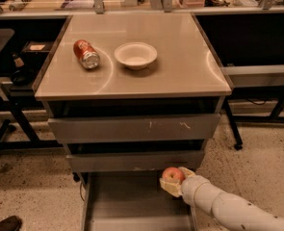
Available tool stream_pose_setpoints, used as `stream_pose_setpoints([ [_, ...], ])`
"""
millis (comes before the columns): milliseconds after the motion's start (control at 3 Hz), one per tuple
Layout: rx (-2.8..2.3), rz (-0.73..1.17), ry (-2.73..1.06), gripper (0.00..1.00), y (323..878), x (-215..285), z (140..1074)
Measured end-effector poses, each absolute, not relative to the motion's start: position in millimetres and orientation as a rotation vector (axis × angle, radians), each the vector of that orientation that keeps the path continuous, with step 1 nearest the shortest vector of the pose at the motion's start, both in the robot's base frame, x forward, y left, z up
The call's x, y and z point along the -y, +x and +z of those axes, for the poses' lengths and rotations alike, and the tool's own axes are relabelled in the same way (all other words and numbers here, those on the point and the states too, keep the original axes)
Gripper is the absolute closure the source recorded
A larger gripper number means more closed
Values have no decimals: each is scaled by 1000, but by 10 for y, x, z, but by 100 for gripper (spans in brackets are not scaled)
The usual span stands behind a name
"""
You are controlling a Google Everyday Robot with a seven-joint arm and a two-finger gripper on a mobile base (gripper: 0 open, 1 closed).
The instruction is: Pick apple from bottom drawer and place on counter
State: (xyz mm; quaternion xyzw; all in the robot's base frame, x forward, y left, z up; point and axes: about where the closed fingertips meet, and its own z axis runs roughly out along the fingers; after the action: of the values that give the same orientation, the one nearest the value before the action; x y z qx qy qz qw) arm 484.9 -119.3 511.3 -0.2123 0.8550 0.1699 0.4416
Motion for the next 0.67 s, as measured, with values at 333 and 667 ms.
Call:
stream_pose_setpoints([
  [333,-2082,379,-496,100,4858,1348,5541],
  [667,-2044,329,-476,100,4857,1440,5994],
])
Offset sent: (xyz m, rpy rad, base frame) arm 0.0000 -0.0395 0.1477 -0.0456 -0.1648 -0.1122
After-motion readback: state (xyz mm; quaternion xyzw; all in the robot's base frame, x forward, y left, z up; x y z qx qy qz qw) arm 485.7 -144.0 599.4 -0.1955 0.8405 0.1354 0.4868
